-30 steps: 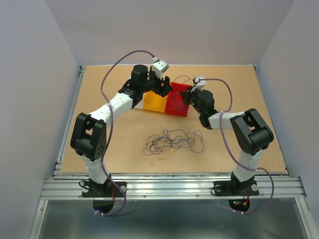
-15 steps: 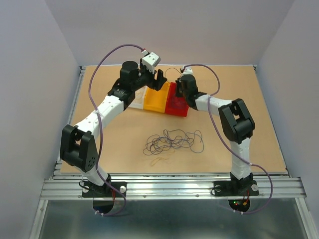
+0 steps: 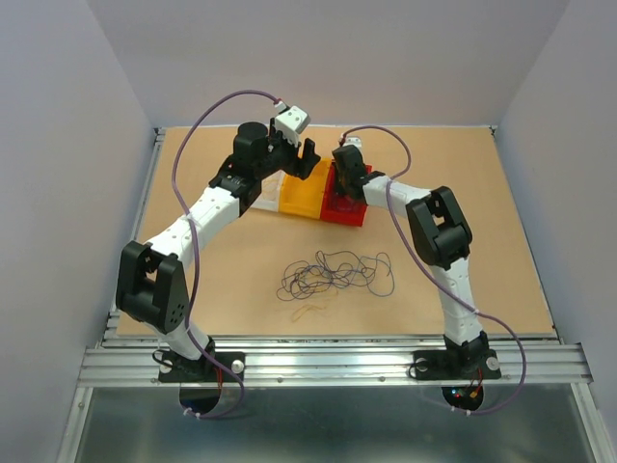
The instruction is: Untangle the cables
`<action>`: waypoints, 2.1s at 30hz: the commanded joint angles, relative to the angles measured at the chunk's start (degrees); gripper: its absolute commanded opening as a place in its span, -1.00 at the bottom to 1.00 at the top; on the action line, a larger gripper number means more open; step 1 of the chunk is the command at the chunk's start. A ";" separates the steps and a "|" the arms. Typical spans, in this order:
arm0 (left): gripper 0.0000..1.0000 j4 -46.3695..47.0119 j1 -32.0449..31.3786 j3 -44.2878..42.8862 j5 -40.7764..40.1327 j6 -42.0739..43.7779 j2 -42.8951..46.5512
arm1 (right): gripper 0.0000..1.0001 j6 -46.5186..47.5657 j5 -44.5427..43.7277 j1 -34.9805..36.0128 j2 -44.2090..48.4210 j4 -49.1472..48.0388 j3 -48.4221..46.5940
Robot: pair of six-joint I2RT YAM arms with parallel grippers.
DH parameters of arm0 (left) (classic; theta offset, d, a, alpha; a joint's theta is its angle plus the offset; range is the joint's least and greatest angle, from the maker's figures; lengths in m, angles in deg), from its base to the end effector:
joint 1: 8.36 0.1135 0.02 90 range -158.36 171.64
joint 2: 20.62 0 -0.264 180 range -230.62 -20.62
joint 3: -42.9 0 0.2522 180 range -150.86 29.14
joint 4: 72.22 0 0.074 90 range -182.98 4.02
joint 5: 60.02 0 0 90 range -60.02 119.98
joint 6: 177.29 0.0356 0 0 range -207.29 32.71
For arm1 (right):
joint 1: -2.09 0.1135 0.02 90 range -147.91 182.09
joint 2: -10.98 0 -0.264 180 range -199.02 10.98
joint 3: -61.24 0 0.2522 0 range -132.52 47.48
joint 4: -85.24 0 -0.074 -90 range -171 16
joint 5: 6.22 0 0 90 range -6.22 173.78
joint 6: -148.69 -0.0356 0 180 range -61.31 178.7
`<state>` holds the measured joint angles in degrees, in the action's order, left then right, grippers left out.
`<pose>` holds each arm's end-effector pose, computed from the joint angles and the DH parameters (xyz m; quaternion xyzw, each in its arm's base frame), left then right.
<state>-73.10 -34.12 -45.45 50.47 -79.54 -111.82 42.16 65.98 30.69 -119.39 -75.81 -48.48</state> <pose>0.3409 -0.1783 0.3579 0.3235 0.6526 -0.2335 0.6442 0.4531 0.2346 0.1569 -0.0285 0.8959 0.0321 0.4422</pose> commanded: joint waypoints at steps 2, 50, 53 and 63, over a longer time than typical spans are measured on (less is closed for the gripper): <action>0.52 1.79 0.18 -0.73 -1.33 1.13 1.46 | -0.76 -1.04 -3.38 0.40 3.17 1.95 1.82; 0.52 1.00 0.27 -1.09 -1.51 2.01 1.02 | 0.15 8.98 -4.71 -3.55 9.61 -11.17 -0.28; 0.52 1.00 0.27 -1.17 -1.33 2.01 0.93 | -0.02 9.33 -2.59 -3.55 9.43 -11.17 0.25; 0.52 0.83 0.27 -1.09 -1.24 2.09 1.11 | -0.99 8.19 8.82 -3.55 16.54 -8.99 8.59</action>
<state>-73.78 -34.12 -45.45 48.85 -78.12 -111.84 51.21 68.62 27.20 -108.33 -84.71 -42.80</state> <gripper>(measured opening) 0.757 0.023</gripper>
